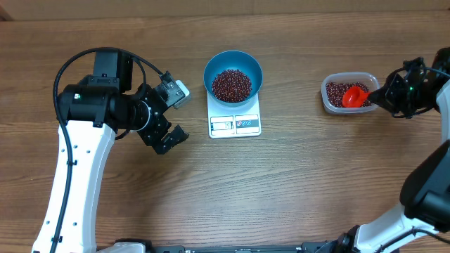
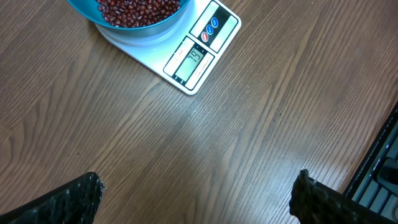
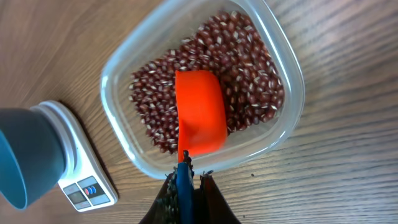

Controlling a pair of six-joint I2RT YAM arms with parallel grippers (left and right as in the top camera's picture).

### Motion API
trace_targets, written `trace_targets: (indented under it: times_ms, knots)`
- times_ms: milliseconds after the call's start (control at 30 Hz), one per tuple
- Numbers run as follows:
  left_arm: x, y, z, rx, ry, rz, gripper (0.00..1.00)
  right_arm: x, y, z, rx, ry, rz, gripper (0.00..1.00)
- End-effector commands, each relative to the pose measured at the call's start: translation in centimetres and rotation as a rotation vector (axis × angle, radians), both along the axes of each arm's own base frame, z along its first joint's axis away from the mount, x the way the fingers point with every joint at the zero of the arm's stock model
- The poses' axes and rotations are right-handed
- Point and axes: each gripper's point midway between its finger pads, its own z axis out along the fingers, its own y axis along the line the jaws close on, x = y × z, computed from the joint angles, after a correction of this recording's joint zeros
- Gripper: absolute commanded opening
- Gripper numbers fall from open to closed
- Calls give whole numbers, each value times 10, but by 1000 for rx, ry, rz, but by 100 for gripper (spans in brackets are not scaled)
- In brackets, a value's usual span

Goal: Scoop item into bowl and weigh 150g on scale
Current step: 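Lower the red cup into the tub beans with the right gripper, then scoop beans with the red cup in the tub using the right gripper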

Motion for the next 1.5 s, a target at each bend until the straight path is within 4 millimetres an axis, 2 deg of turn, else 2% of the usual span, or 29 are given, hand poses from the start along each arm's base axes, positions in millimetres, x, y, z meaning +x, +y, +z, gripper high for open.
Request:
trace_targets:
  times_ms: [0, 267, 433, 767, 1033, 1200, 1467]
  knots:
    - [2, 1, 10, -7, -29, 9, 100, 2, 1, 38, -93, -108, 54, 4]
    - [2, 1, 10, -7, -29, 9, 100, 0, 15, 54, -249, -110, 102, 4]
    - [2, 1, 10, -7, -29, 9, 100, -1, 22, 49, -343, -69, 134, 4]
    - [2, 1, 10, -7, -30, 9, 100, 11, 20, 43, -643, -11, 167, 4]
    - [2, 1, 10, -7, -29, 9, 100, 11, 14, 27, -827, 99, 131, 4]
    - [2, 1, 10, -7, -29, 9, 99, 11, 15, 31, -877, 103, 93, 4]
    - [2, 1, 10, -7, -30, 9, 100, 8, 21, 16, -837, 123, 93, 4]
